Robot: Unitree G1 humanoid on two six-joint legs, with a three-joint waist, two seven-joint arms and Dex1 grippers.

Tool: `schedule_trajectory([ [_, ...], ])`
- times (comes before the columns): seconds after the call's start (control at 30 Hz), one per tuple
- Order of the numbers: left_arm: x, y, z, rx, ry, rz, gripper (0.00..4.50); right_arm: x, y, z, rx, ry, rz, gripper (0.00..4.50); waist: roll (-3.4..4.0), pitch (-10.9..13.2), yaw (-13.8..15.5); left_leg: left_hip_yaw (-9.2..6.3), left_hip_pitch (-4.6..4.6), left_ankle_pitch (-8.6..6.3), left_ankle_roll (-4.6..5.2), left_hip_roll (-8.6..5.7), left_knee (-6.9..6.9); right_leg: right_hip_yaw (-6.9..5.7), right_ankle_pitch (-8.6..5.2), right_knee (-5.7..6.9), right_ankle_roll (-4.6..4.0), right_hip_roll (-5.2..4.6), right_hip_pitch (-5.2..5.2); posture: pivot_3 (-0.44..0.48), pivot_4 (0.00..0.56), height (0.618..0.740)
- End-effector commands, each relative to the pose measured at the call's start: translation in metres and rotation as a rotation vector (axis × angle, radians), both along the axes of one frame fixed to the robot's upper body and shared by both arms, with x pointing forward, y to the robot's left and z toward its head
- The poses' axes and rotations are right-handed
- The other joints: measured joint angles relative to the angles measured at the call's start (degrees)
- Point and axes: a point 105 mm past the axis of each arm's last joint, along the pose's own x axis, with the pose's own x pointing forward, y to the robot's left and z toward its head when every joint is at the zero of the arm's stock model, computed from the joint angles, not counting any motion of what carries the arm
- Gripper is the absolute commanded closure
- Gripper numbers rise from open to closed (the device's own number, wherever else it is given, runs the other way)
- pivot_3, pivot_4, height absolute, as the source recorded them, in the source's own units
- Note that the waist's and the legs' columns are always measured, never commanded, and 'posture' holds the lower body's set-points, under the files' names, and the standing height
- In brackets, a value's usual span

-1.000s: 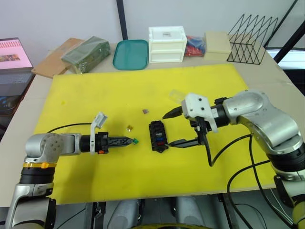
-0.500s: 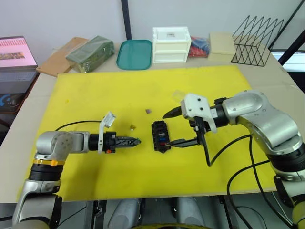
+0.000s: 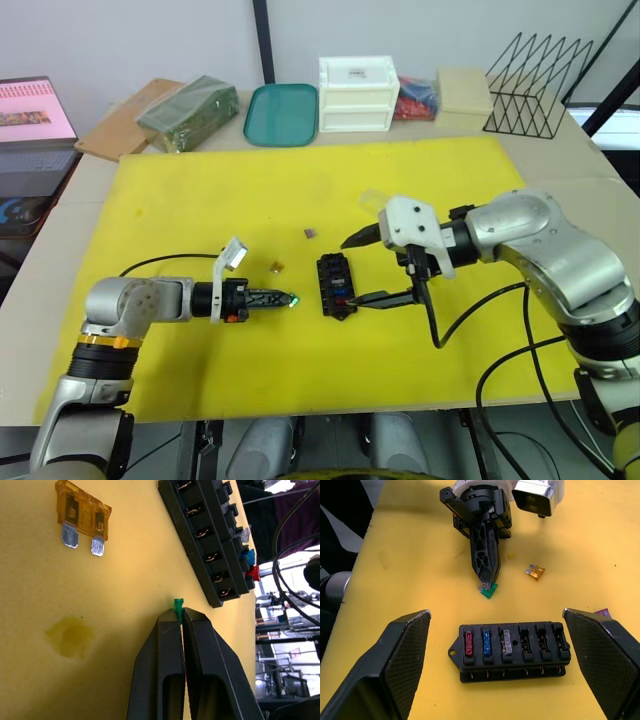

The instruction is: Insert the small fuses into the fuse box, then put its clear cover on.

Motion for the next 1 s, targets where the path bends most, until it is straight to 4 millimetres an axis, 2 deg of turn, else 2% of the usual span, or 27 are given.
schedule_trajectory([
  [0.03,-0.003,0.012,-0.003,0.029,0.005,0.027,4.47,-0.005,0.005,0.009,0.002,-0.05,0.033,0.0,0.0,0.0,-0.14,0.0,0.0,0.0,0.0,0.01,0.0,0.0,0.0,0.0,0.0,0.01,-0.01,0.0,0.15,0.74],
  [0.1,-0.003,0.013,0.013,-0.008,-0.072,0.023,4.47,-0.005,0.005,0.01,0.006,-0.037,0.025,0.0,0.0,0.0,-0.53,0.0,0.0,0.0,0.0,0.04,-0.01,0.0,0.0,0.02,0.0,0.04,-0.05,0.0,0.15,0.74],
  [0.17,-0.005,0.012,0.04,-0.078,-0.232,0.007,4.47,-0.005,0.005,0.013,0.026,0.019,-0.005,0.0,-0.01,0.01,-0.93,0.0,-0.03,0.01,-0.01,0.08,-0.03,0.01,0.0,0.04,-0.01,0.06,-0.12,0.0,0.15,0.74],
  [0.23,-0.01,0.013,0.07,-0.156,-0.388,0.001,4.47,-0.005,0.008,0.022,0.065,0.094,-0.031,0.0,-0.03,0.02,-1.23,0.0,-0.06,0.01,-0.02,0.1,-0.04,0.01,0.0,0.04,-0.01,0.05,-0.15,0.0,0.15,0.74],
  [0.33,-0.024,0.017,0.103,-0.216,-0.522,-0.014,4.47,-0.007,0.014,0.037,0.126,0.208,-0.052,0.0,-0.03,0.02,-1.22,-0.02,-0.07,0.02,-0.04,0.14,-0.04,0.01,0.01,0.03,-0.03,0.04,-0.16,0.0,0.15,0.74],
  [0.4,-0.033,0.018,0.117,-0.225,-0.588,-0.019,4.47,-0.006,0.018,0.048,0.176,0.288,-0.065,0.0,-0.03,0.02,-1.21,-0.02,-0.07,0.02,-0.04,0.14,-0.05,0.01,0.01,0.0,-0.04,0.05,-0.15,0.0,0.15,0.74],
  [0.47,-0.041,0.016,0.125,-0.219,-0.639,-0.033,4.47,-0.003,0.024,0.063,0.234,0.366,-0.077,0.0,-0.03,0.02,-1.23,-0.02,-0.07,0.02,-0.04,0.13,-0.05,0.01,0.01,-0.02,-0.04,0.05,-0.12,0.0,0.15,0.74],
  [0.57,-0.047,0.012,0.13,-0.217,-0.67,-0.041,4.47,-0.001,0.029,0.075,0.274,0.434,-0.094,0.0,-0.03,0.02,-1.13,-0.02,-0.07,0.02,-0.04,0.12,-0.06,0.02,0.02,-0.02,-0.06,0.07,-0.13,0.0,0.15,0.74],
  [0.7,-0.05,0.008,0.135,-0.213,-0.7,-0.043,4.47,0.001,0.033,0.081,0.291,0.495,-0.112,0.0,-0.04,0.01,-1.13,-0.04,-0.08,0.02,-0.04,0.07,-0.05,0.01,0.03,-0.03,-0.06,0.05,-0.09,0.0,0.15,0.74],
  [0.87,-0.043,0.003,0.144,-0.235,-0.739,-0.027,4.47,0.0,0.041,0.082,0.295,0.537,-0.111,0.0,-0.04,0.01,-1.3,-0.02,-0.08,0.02,-0.04,0.09,-0.06,0.02,0.03,0.03,-0.06,0.06,-0.16,0.0,0.15,0.74],
  [0.97,-0.039,-0.001,0.148,-0.251,-0.748,-0.026,4.5,0.002,0.044,0.082,0.312,0.547,-0.123,0.59,-0.04,0.01,-1.31,-0.02,-0.07,0.02,-0.04,0.09,-0.05,0.02,0.03,0.03,-0.06,0.06,-0.15,0.0,0.15,0.74],
  [1.0,-0.038,-0.002,0.149,-0.256,-0.75,-0.029,4.5,0.002,0.044,0.082,0.314,0.547,-0.122,0.96,-0.04,0.01,-1.32,-0.02,-0.07,0.02,-0.04,0.09,-0.06,0.01,0.03,0.03,-0.06,0.06,-0.15,0.0,0.15,0.74],
])
